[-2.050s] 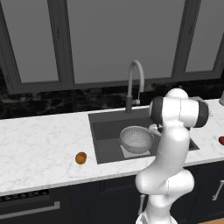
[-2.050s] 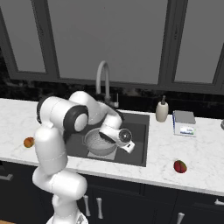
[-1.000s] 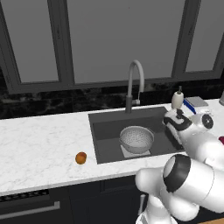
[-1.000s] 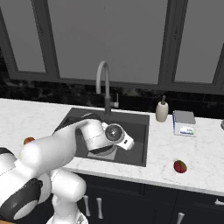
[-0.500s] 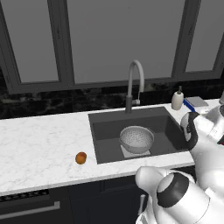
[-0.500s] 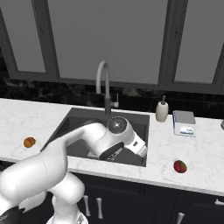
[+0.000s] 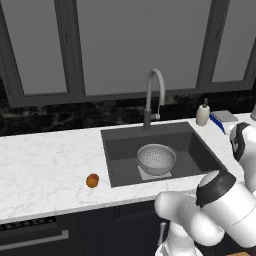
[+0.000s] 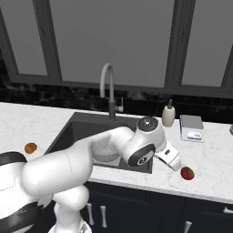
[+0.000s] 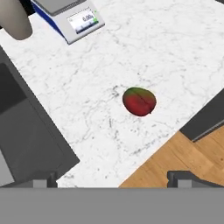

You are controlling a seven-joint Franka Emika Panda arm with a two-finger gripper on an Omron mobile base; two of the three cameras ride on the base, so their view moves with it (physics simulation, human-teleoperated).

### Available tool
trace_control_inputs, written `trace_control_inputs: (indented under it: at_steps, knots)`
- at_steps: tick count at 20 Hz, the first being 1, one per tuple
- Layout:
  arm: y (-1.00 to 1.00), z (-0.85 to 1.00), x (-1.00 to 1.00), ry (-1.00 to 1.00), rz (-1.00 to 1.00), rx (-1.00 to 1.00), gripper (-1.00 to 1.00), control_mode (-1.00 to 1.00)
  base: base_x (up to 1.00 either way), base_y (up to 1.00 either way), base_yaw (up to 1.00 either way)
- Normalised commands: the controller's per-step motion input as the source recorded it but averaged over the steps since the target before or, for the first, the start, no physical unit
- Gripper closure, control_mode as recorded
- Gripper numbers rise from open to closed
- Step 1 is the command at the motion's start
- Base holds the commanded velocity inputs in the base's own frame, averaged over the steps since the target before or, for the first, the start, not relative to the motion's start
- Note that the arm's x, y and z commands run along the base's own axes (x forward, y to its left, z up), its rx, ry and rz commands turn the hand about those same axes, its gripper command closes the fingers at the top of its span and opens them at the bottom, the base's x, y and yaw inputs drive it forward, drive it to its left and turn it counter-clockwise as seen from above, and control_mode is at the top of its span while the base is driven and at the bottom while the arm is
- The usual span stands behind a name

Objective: Put the colander in the sink, put the peach, mango in the colander, and turn on the sink faucet and pour water over the colander.

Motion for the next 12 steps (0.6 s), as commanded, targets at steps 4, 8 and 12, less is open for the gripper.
trace_control_inputs:
  at_steps: [4, 8, 12]
  knots:
    - [-0.79, 0.00, -0.38, 0.05, -0.01, 0.00, -1.00, -1.00, 0.00, 0.00, 0.00]
    - [-0.54, 0.00, -0.29, 0.00, 0.04, 0.00, -1.00, -1.00, 0.00, 0.00, 0.00]
    - [-0.17, -0.03, -0.03, 0.00, 0.20, 0.00, -1.00, -1.00, 0.00, 0.00, 0.00]
